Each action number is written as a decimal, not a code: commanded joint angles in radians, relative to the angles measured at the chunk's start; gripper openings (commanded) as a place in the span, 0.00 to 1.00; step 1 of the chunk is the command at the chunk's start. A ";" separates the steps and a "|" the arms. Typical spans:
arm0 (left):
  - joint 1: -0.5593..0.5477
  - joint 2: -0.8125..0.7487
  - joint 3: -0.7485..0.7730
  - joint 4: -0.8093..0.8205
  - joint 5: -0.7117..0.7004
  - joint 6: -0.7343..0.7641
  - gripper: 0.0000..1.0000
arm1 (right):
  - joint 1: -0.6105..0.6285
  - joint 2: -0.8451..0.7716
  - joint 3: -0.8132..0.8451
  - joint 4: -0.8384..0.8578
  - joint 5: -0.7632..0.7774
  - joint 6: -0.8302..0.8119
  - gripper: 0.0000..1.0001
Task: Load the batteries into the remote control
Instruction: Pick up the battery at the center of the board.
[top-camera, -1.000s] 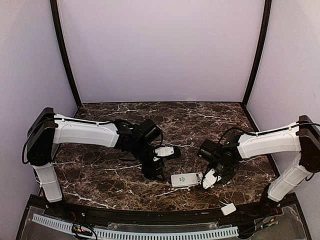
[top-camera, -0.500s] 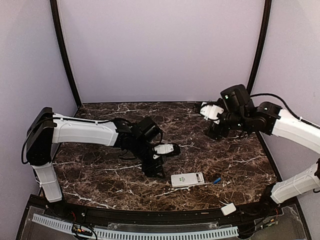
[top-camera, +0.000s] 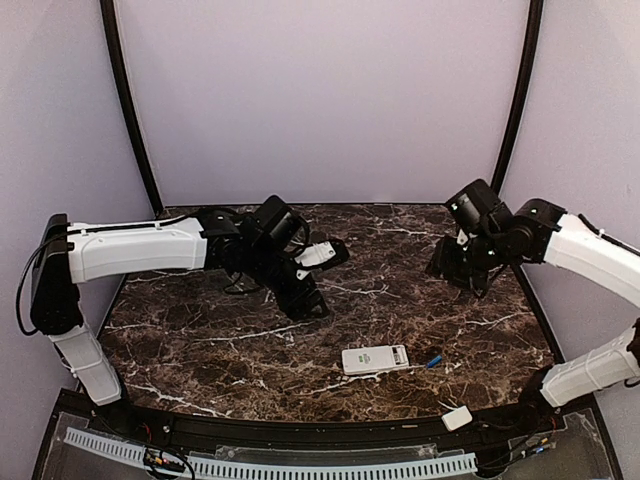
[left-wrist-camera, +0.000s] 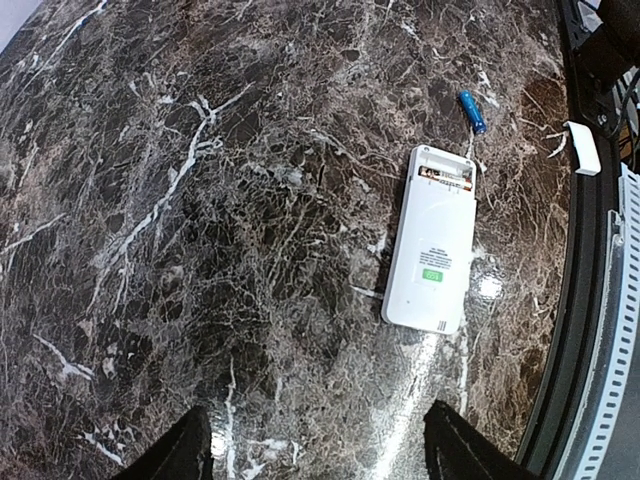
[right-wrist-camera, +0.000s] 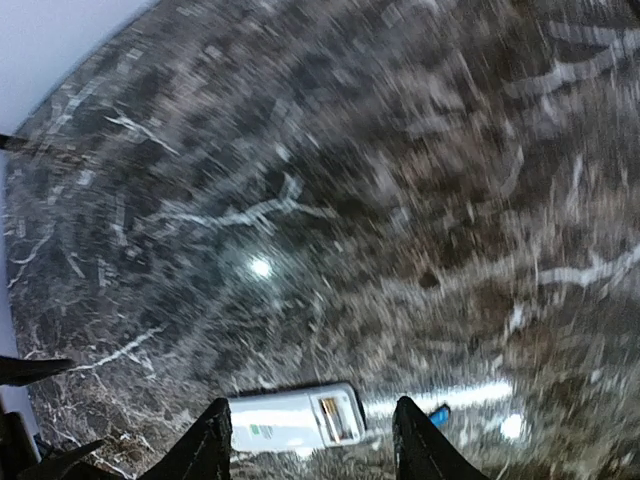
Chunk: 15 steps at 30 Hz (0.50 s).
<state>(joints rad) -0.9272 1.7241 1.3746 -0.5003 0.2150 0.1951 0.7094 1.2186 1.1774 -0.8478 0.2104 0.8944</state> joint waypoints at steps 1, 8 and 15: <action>-0.002 -0.062 0.015 -0.045 0.005 -0.037 0.72 | 0.002 0.052 -0.191 -0.203 -0.196 0.443 0.52; -0.004 -0.083 -0.005 -0.045 -0.012 -0.022 0.72 | 0.004 0.055 -0.344 -0.063 -0.290 0.530 0.48; -0.003 -0.066 -0.006 -0.044 -0.008 -0.009 0.72 | 0.004 0.202 -0.370 0.037 -0.374 0.479 0.46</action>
<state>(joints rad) -0.9276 1.6810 1.3746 -0.5190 0.2119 0.1749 0.7094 1.3544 0.7998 -0.8658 -0.1150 1.3716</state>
